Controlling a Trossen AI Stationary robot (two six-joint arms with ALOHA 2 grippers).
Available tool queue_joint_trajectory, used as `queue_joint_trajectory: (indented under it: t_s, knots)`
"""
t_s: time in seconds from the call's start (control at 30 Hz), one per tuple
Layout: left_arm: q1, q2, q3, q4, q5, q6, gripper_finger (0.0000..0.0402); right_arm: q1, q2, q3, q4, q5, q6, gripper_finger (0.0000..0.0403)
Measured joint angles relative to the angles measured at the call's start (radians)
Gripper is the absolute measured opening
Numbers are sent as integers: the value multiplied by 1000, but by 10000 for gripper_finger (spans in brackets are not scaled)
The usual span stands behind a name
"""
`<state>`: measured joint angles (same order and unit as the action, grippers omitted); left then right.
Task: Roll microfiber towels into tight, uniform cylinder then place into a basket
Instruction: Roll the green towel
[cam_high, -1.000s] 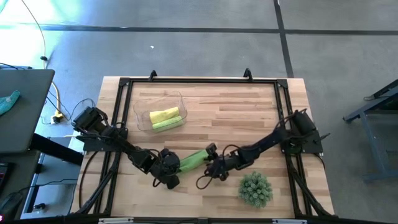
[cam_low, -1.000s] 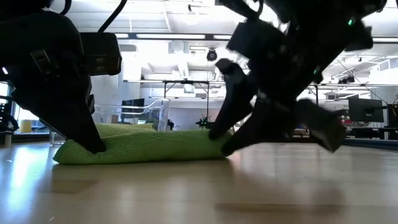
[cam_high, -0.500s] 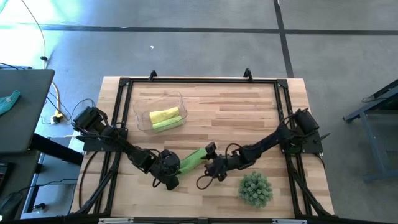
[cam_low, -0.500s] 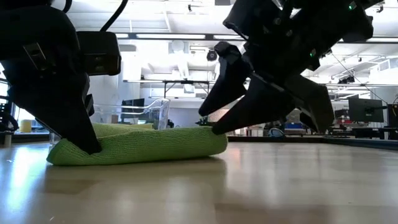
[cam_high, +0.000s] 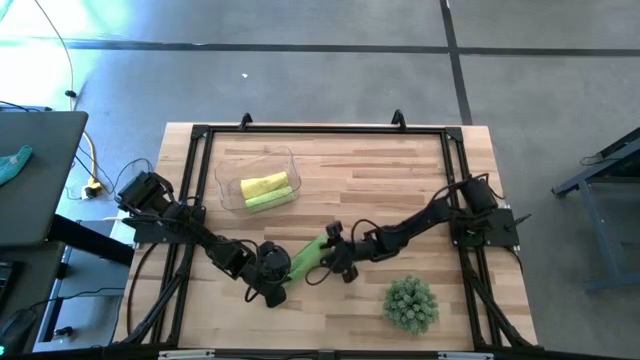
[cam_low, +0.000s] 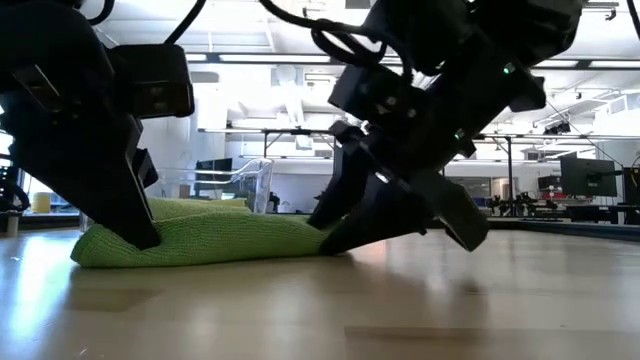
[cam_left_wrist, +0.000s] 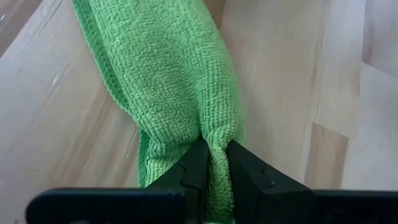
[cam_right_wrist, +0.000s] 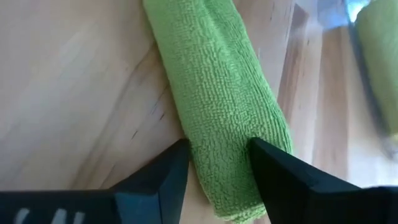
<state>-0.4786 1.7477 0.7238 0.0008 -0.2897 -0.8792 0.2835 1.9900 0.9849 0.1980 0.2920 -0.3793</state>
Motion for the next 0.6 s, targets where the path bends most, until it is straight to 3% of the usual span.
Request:
queue_joint_trajectory:
  t_s: [0.1, 0.33, 0.6]
  knots:
    - [0, 1, 0, 0, -9, 8, 40, -19, 1, 0, -21, -71, 76, 138]
    - [-1, -18, 1, -4, -22, 39, 71, -64, 2, 2, -78, -220, 244, 17]
    - [-2, -146, -4, -44, -18, 135, 116, -125, 2, 12, -101, -492, 540, 6]
